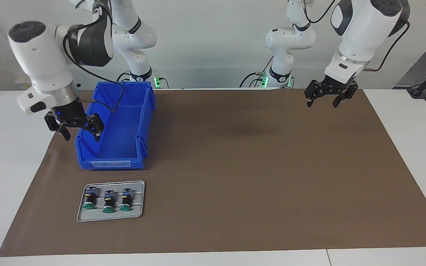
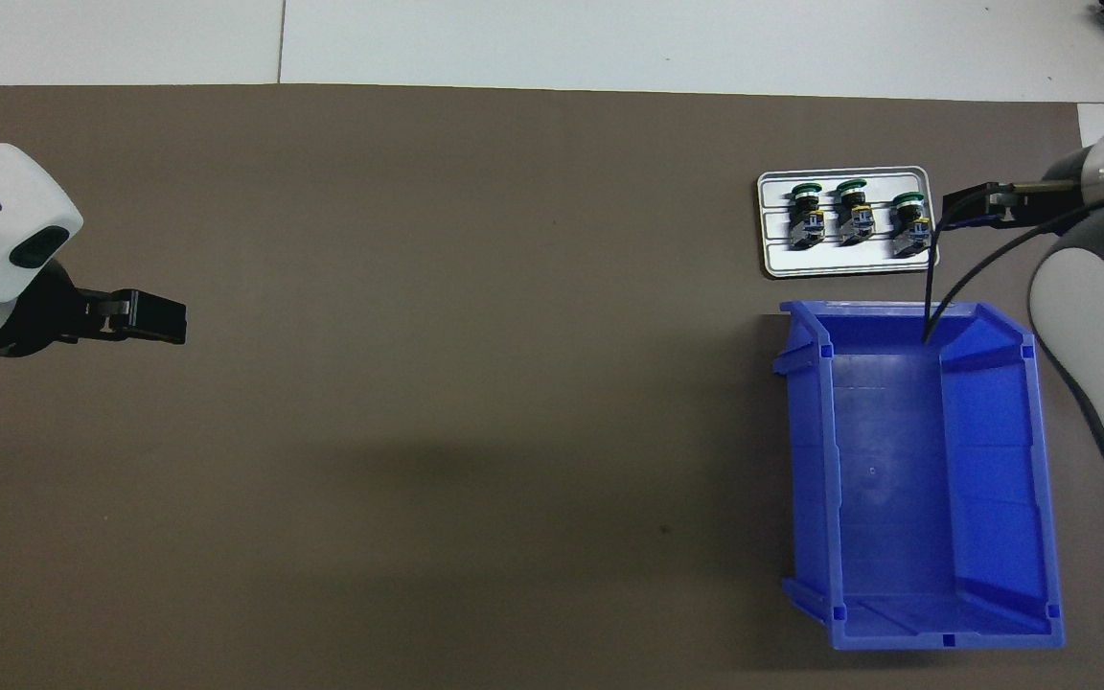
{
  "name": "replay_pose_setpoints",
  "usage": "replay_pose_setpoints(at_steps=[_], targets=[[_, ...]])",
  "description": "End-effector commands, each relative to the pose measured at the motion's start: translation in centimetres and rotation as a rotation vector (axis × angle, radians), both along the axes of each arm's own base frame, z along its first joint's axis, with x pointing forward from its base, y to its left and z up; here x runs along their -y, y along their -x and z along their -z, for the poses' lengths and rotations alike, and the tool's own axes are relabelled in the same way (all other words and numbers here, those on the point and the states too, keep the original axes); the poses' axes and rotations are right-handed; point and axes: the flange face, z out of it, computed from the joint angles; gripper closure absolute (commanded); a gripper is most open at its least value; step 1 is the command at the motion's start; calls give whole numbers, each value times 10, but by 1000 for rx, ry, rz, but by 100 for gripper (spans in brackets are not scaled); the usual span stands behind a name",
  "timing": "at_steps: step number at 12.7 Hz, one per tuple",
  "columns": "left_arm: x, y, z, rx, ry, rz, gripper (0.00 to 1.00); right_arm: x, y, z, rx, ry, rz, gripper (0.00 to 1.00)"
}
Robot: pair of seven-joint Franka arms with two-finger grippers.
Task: Place and press button with both arms
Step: 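Reach the right gripper to the metal tray and grasp a green-capped button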
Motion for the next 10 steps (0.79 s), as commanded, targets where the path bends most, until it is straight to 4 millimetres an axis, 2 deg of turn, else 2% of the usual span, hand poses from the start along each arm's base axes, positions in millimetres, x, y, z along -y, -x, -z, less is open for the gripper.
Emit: replay_pose_setpoints(at_steps=[1,6,8,10], targets=[[-2,5,-4,3,10,-9,0,-3,-35,50,30,-8,14,0],[-2,5,-4,3,10,-9,0,-4,-59,125,73,-22,19,0],[-2,5,-4,3,10,-9,0,-8,-63,153,62,-17,5,0],[-2,5,-4,3,10,-9,0,-12,-60,178,73,-11,-20,0]])
